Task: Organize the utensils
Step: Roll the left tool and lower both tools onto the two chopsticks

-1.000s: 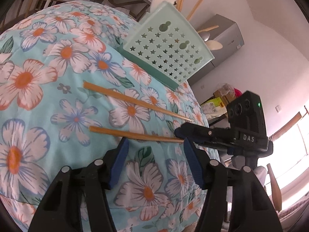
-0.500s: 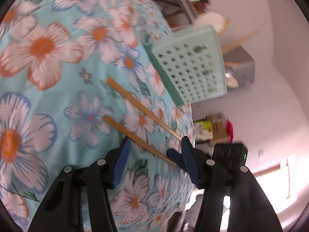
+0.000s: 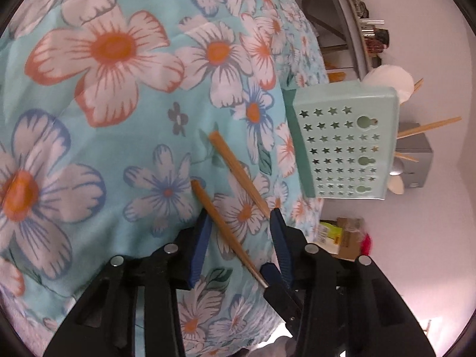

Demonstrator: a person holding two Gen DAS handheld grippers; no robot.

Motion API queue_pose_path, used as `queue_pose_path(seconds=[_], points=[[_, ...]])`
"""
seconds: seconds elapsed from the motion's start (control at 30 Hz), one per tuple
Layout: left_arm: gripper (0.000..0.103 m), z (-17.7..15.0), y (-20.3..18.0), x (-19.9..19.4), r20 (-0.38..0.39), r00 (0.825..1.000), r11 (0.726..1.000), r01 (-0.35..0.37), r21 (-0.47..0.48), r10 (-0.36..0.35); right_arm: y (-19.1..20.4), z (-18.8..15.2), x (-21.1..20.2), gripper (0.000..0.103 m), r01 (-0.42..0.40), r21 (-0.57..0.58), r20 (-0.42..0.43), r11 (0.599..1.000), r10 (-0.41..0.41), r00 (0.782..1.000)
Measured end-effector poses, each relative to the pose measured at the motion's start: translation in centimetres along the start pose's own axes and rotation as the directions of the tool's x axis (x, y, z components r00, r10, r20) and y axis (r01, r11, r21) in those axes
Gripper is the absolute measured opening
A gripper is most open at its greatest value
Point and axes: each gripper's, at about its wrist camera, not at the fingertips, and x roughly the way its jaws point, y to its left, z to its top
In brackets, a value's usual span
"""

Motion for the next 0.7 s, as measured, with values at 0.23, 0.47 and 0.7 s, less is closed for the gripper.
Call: queue_pose_path(seconds=[0.23,0.47,0.7], points=[[0.028,-0.4,-0.5,0.5,0.033,0.998,0.999,-0.049,-0.016,0.049,-0.1,-0.4,-0.2,0.039,-0.028,-0.003,0.015,1.000,0.028,0.999],[0.027,-0.6,-0.6,0.4,0.048,0.997,0.997,-0.061,-0.047,0.063,0.3,-1.4,-0.9,0.039,-0.031,-0.003,0.020,1.000,0.031,0.999],[0.011,-0.8,0.6,0.3,0.050,0.998,0.997,-0.040,-0.062,0.043,0.1,-1.6,-3.0,0.039,-0.037,0.076,0.064,0.996,0.032,0.997]])
